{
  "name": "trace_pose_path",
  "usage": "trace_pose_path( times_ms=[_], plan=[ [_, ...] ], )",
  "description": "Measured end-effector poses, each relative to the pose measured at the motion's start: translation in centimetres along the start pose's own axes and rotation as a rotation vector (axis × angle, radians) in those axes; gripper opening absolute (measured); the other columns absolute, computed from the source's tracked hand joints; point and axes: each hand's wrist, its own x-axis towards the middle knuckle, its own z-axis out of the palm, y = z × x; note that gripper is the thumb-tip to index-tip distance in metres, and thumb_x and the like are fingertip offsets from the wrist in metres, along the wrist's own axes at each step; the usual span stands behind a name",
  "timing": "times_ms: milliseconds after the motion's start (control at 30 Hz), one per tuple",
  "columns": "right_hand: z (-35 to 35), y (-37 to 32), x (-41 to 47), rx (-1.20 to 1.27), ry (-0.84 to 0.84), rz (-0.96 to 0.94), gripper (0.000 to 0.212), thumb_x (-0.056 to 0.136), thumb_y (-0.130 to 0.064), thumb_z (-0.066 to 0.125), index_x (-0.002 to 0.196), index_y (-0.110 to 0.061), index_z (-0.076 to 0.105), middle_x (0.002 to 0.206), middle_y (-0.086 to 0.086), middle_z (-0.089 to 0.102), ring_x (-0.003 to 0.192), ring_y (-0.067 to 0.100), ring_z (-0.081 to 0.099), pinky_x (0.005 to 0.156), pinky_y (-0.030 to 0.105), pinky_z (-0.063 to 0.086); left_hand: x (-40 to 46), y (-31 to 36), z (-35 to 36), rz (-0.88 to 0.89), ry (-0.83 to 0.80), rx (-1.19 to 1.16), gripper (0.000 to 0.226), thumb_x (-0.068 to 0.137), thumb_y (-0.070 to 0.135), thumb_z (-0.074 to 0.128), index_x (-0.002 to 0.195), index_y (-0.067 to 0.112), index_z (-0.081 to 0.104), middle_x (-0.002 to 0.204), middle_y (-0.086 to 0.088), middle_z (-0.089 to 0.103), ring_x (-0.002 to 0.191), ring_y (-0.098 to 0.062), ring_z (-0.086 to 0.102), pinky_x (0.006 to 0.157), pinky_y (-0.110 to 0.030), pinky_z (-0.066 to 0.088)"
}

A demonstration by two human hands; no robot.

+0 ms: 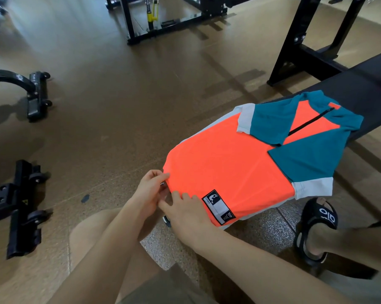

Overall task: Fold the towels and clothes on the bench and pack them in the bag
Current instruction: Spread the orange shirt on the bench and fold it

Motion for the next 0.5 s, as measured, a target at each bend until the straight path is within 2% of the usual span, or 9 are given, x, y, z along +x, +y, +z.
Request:
trace_pose_path(
  times_ms=[100,200,267,367,500],
  plan=[
    [-1.3,-0.4,0.8,-0.043,-0.003,0.023,0.048,0.09,-0.012,0.058,0.134,-0.018,0.04,0.118,0.014,0.049,0.1,0.033,0.055,0.068,0.039,0.031,-0.6,0.9,0.4,0.127,0.021,0.155,0.026,0.092,-0.001,0.064,0.081,0.016,0.049,0.065,-0.005,0.049,0.055,-0.015,0.05,0.051,-0.028,0.046],
    [-2.0,-0.2,1.9,-0.069,-0.045,0.096,0.048,0.091,-0.016,0.06,0.135,-0.014,0.041,0.121,0.014,0.05,0.106,0.032,0.056,0.07,0.038,0.032,-1.4,2.1,1.2,0.167,-0.055,0.235,0.015,0.094,-0.004,0.057,0.091,0.01,0.058,0.071,-0.008,0.05,0.057,-0.017,0.051,0.049,-0.025,0.046],
    [-2.2,0.4,2.5,-0.097,-0.083,0.133,0.049,0.094,-0.019,0.057,0.139,-0.015,0.04,0.124,0.014,0.05,0.109,0.032,0.057,0.071,0.037,0.033,-1.6,2.9,1.9,0.161,-0.083,0.275,0.016,0.094,-0.004,0.054,0.095,0.005,0.068,0.076,-0.009,0.051,0.063,-0.017,0.053,0.055,-0.025,0.051],
    [-2.7,1.3,3.1,-0.107,-0.132,0.161,0.041,0.096,-0.02,0.056,0.136,-0.018,0.045,0.126,0.01,0.055,0.114,0.028,0.059,0.075,0.035,0.039,-1.8,3.8,2.7,0.165,-0.077,0.316,0.027,0.09,-0.006,0.047,0.09,-0.003,0.074,0.078,-0.013,0.06,0.069,-0.018,0.061,0.064,-0.024,0.056],
    [-3.6,2.9,2.8,-0.058,-0.116,0.193,0.026,0.097,-0.016,0.054,0.123,-0.019,0.055,0.119,0.003,0.064,0.111,0.026,0.063,0.073,0.032,0.038,-2.0,4.5,3.1,0.299,-0.066,0.456,0.036,0.084,-0.009,0.042,0.081,0.003,0.075,0.072,-0.01,0.067,0.072,-0.022,0.069,0.074,-0.032,0.061]
  ],
)
